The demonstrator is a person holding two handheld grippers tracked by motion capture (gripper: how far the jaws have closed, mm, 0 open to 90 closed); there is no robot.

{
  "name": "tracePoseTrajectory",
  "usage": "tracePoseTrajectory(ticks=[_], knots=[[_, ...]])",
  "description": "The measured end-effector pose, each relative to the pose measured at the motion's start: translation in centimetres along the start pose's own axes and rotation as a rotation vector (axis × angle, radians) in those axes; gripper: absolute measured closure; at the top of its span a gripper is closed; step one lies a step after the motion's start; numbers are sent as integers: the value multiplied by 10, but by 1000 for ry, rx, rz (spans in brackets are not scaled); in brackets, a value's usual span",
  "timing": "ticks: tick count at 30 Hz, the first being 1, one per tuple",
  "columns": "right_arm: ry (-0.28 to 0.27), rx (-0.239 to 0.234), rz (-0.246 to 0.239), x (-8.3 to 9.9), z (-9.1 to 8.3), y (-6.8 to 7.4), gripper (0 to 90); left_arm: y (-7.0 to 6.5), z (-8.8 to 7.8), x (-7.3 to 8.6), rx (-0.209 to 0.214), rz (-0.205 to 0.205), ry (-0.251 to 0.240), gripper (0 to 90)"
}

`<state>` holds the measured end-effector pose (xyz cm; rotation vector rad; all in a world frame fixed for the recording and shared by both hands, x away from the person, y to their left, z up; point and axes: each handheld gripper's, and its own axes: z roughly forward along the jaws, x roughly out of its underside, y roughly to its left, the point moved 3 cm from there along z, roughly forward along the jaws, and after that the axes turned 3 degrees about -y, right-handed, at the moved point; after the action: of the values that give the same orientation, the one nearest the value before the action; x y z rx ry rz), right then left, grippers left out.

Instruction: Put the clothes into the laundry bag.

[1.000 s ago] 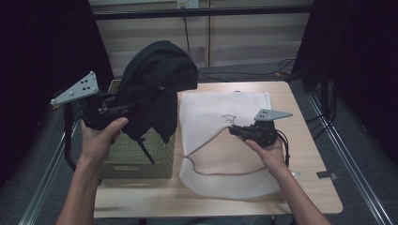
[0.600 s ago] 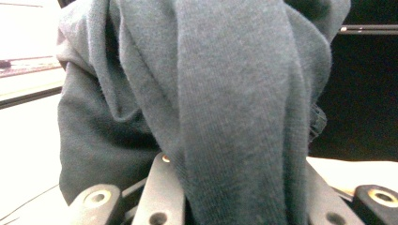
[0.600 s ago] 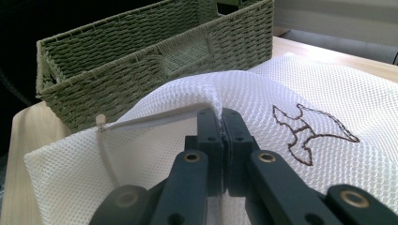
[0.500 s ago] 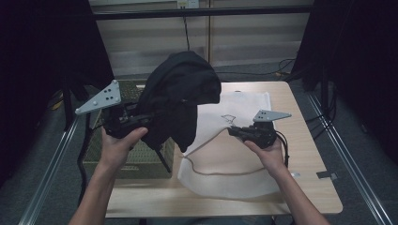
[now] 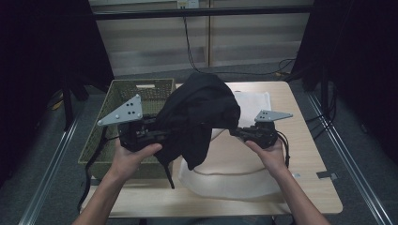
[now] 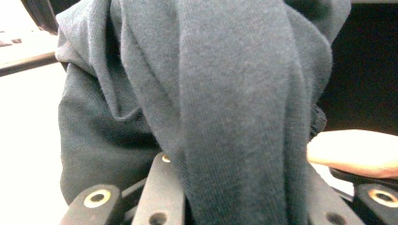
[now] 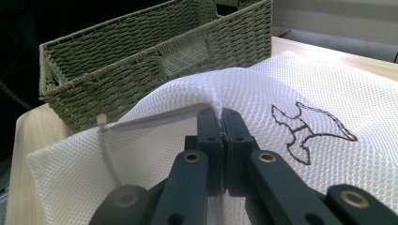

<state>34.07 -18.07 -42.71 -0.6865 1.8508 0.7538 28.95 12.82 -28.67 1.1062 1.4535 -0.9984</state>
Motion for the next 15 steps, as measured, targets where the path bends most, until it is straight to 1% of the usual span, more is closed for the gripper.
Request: tracePoseTrajectory(ticks=[2, 4, 6, 7, 8, 10, 12, 13, 15], knots=[[1, 0, 2, 0, 0, 1, 885, -1, 4, 4, 21, -11, 1, 754], [2, -3, 3, -1, 0, 1, 885, -2, 9, 9, 24, -9, 15, 753], [-1, -3, 3, -1, 0, 1, 885, -5, 16, 16, 24, 3, 27, 753], [0, -5, 7, -1, -1, 0, 885, -7, 21, 21, 34, 9, 41, 753], [-1, -9, 13, -1, -1, 0, 885, -8, 24, 24, 32, 5, 55, 753], [0, -9, 15, 0, -1, -1, 885, -10, 33, 31, 58, -7, 69, 753], [1, -9, 19, 0, -2, -2, 885, -11, 42, 39, 69, -17, 92, 753], [2, -8, 21, 1, -2, -2, 885, -13, 45, 43, 65, -12, 111, 753], [4, -11, 20, 1, -2, -2, 885, -15, 51, 49, 96, -20, 126, 753]])
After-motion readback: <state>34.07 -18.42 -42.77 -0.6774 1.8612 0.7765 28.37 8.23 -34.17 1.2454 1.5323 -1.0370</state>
